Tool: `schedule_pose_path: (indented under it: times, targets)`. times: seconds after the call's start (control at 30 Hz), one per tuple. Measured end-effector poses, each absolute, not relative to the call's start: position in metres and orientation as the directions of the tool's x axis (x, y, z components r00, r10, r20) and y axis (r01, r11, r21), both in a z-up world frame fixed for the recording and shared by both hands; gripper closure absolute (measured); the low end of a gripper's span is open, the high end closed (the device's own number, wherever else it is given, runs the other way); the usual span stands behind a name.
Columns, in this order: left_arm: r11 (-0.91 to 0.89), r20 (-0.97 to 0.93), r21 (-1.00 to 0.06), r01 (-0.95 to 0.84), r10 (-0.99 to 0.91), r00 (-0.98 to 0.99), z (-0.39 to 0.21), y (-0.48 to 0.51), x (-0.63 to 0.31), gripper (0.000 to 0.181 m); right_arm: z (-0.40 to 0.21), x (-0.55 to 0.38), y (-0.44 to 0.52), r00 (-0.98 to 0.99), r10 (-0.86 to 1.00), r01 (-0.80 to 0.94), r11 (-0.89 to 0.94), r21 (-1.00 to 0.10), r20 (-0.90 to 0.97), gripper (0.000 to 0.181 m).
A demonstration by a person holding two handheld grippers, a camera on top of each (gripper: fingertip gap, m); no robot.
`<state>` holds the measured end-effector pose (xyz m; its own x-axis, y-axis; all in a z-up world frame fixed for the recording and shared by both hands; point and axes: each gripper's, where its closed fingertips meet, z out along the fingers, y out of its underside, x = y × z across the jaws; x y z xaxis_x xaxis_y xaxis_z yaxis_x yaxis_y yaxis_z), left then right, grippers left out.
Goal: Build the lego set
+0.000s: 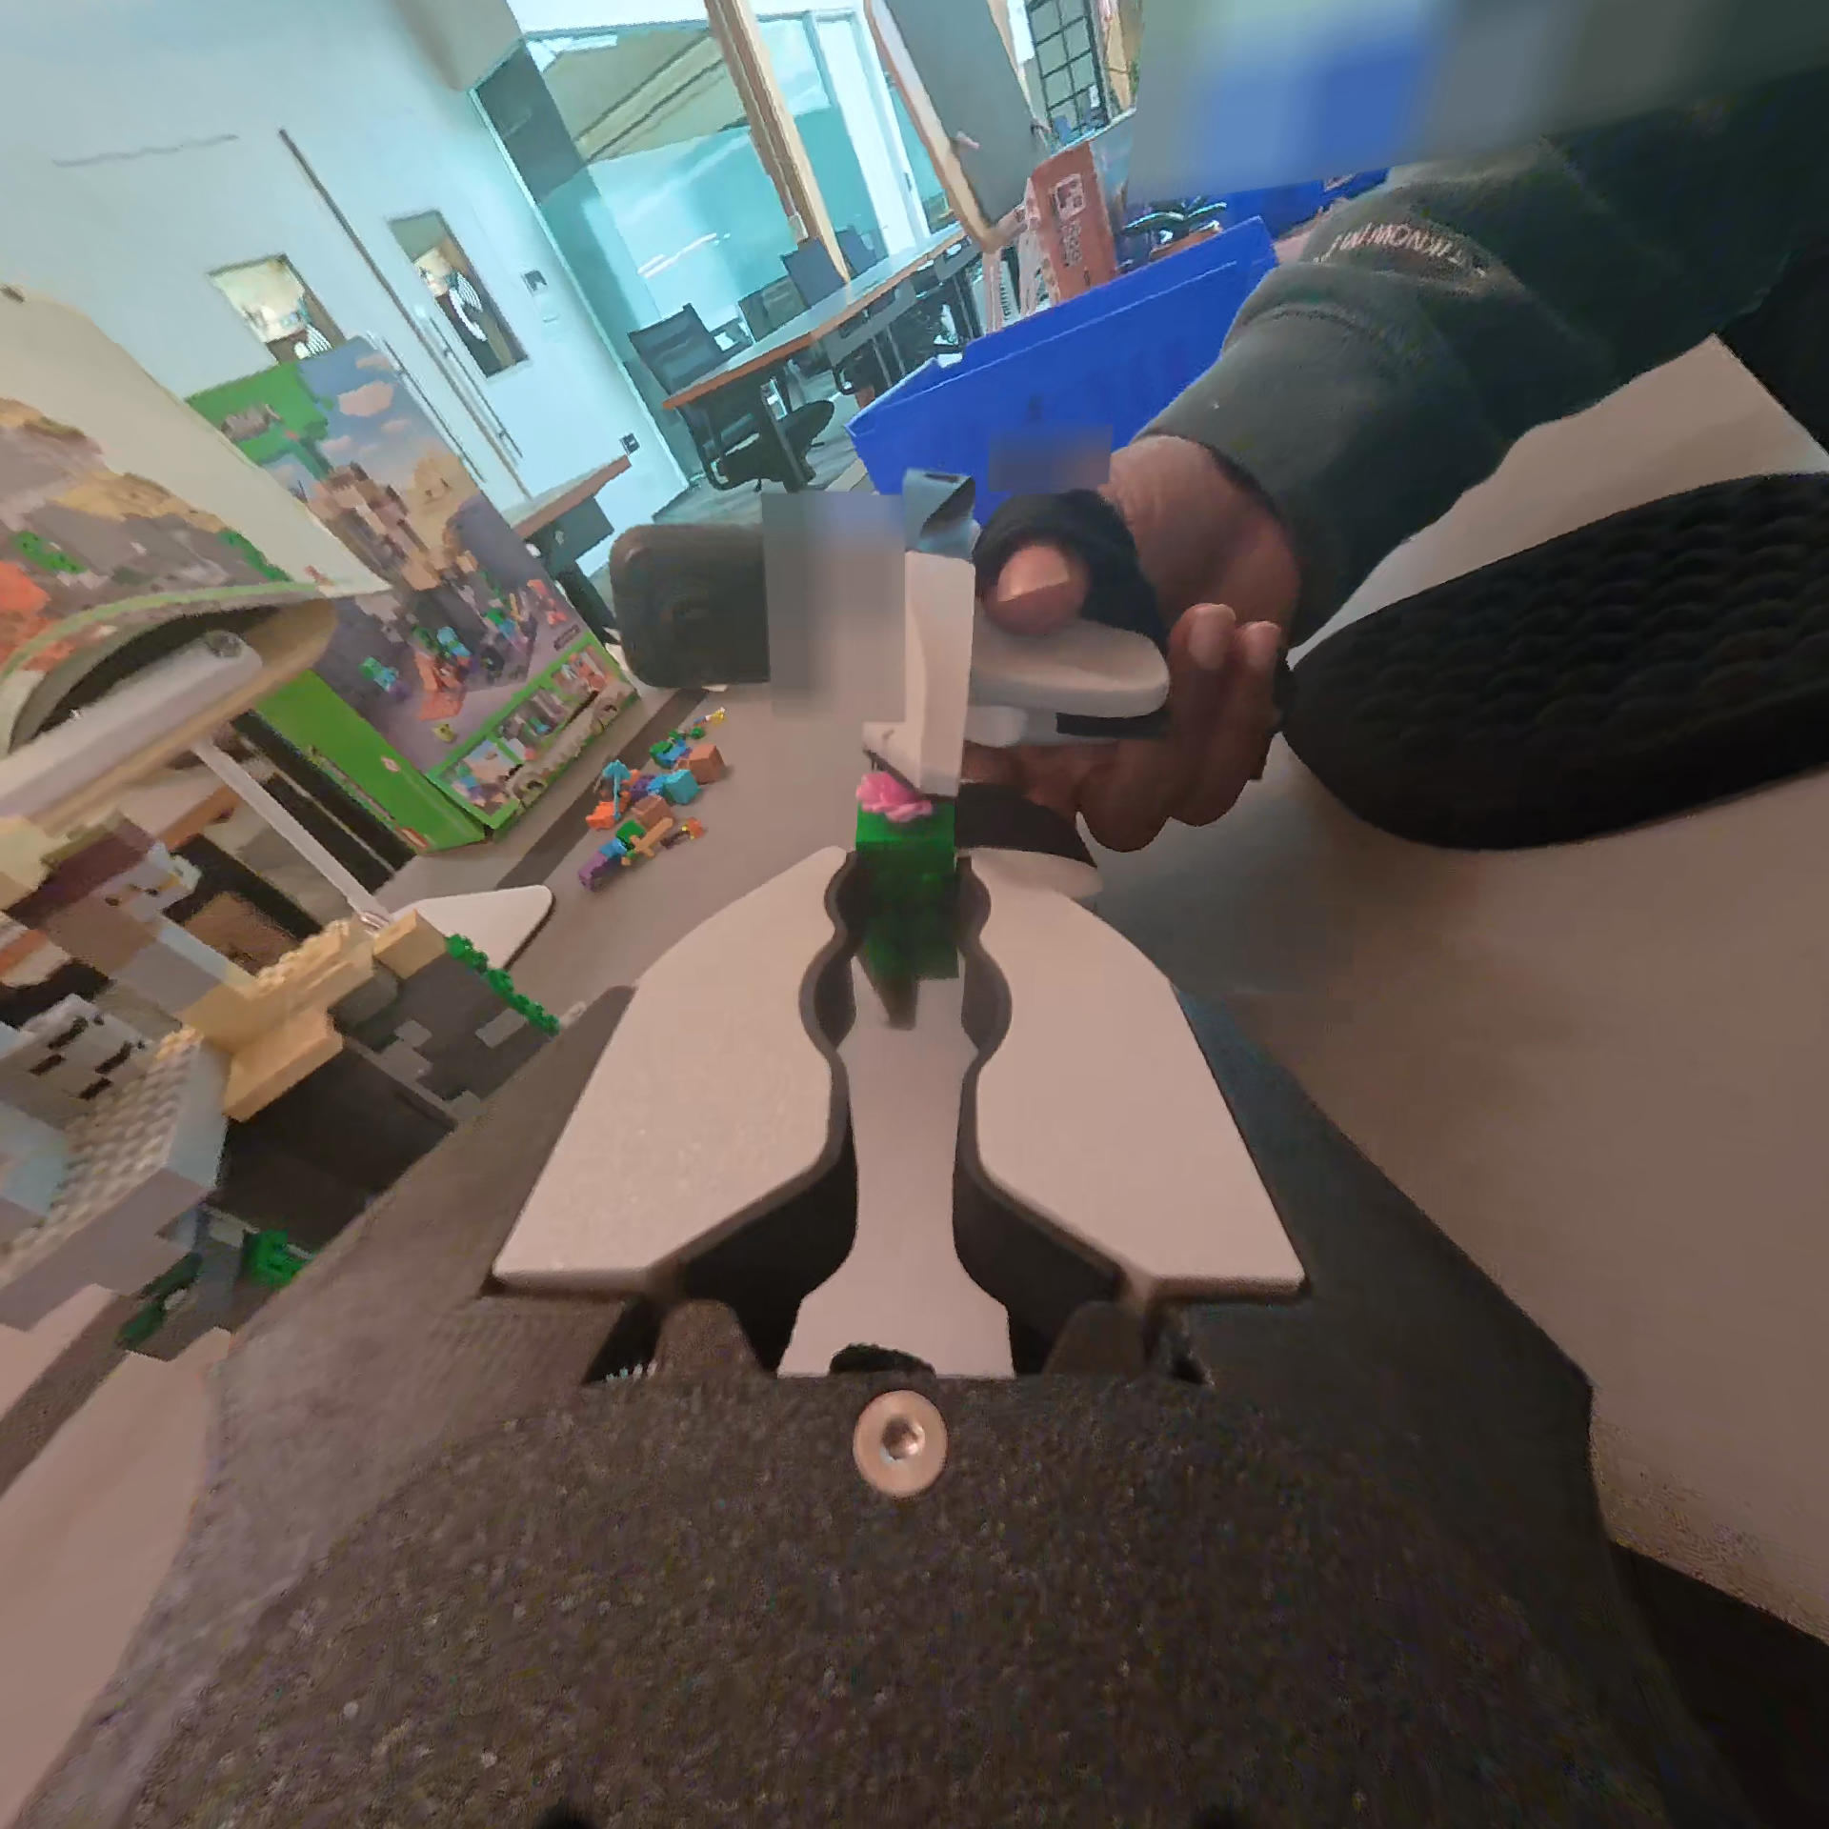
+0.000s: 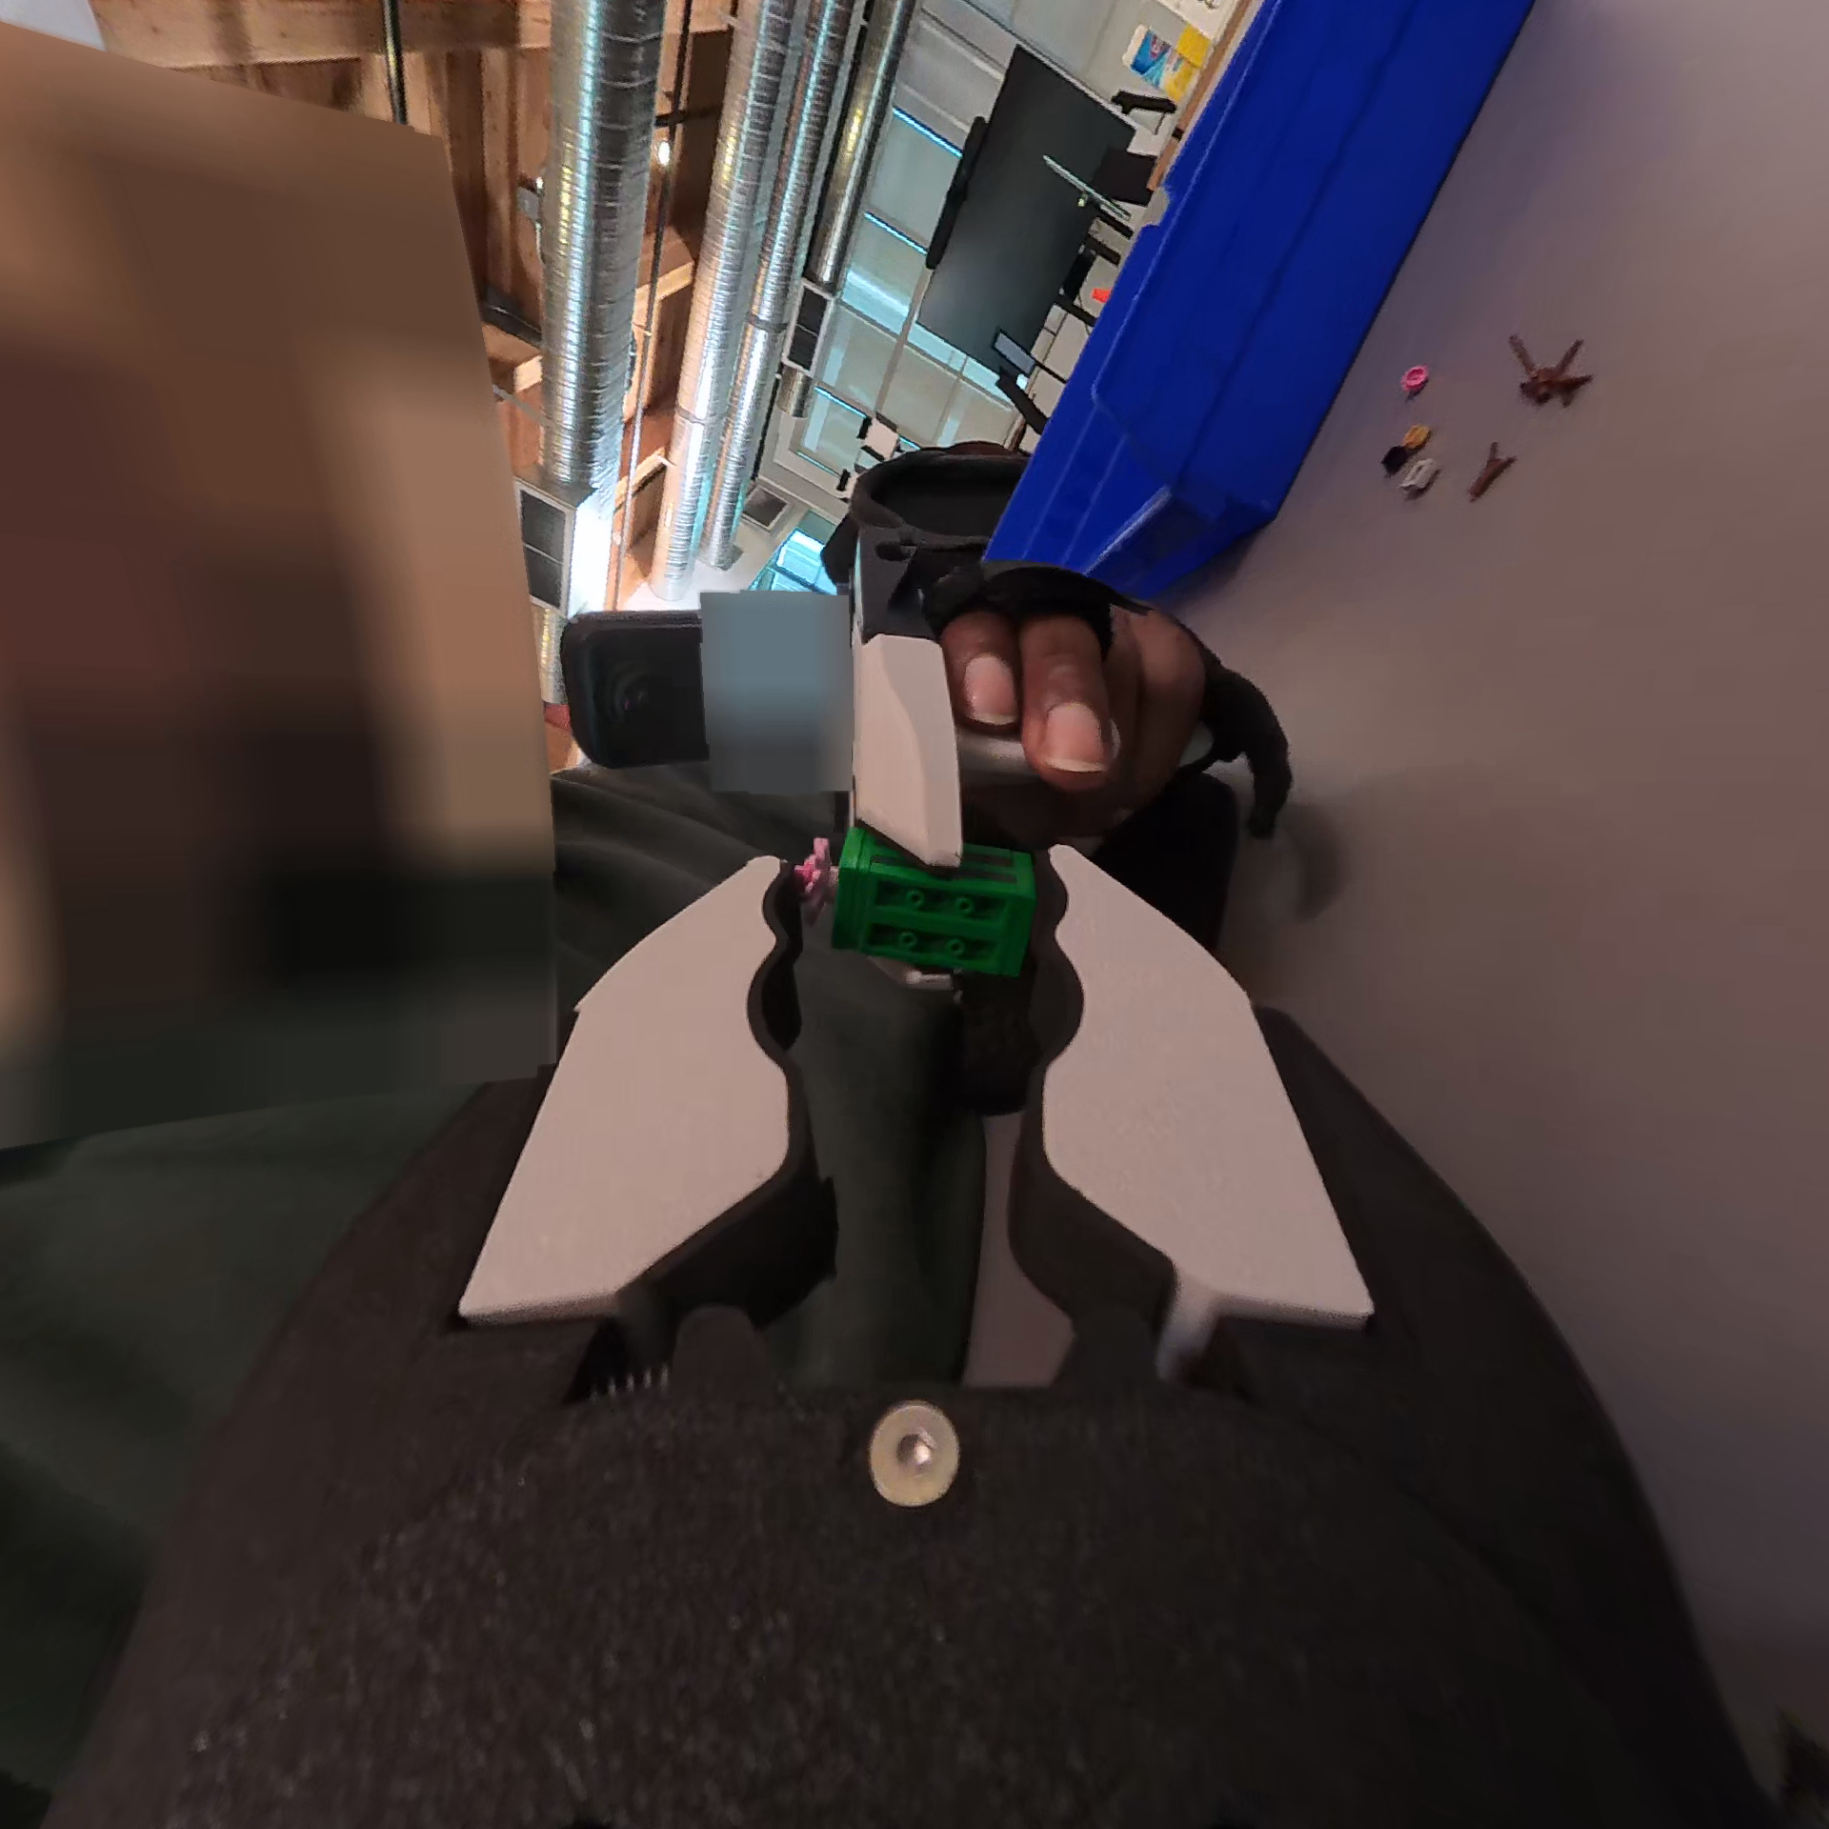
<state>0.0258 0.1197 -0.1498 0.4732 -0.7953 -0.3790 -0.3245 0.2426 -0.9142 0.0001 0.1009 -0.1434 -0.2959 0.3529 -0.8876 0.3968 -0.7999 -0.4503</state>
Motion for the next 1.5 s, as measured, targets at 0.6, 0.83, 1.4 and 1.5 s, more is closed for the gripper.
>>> schedule_pose_path:
  times: [0.6, 0.83, 1.4, 1.5]
  targets:
    - [0.415, -0.497, -0.867, -0.277, -0.760, 0.418, -0.131, 0.096, 0.036, 0.164, -0.125, 0.008, 0.079, -0.470, 0.382, 0.282, -0.789, -0.546, -0.796, 0.137]
    - [0.475, -0.580, -0.814, -0.335, -0.698, 0.420, -0.131, 0.097, 0.038, 0.164, -0.125, 0.012, 0.077, -0.471, 0.467, 0.304, -0.710, -0.635, -0.748, 0.129]
    - [0.458, -0.575, -0.816, -0.353, -0.703, 0.418, -0.137, 0.099, 0.038, 0.164, -0.133, 0.009, 0.078, -0.444, 0.478, 0.280, -0.730, -0.624, -0.758, 0.136]
    - [0.409, -0.523, -0.849, -0.334, -0.737, 0.427, -0.140, 0.102, 0.037, 0.164, -0.135, 0.008, 0.082, -0.405, 0.479, 0.268, -0.752, -0.602, -0.779, 0.135]
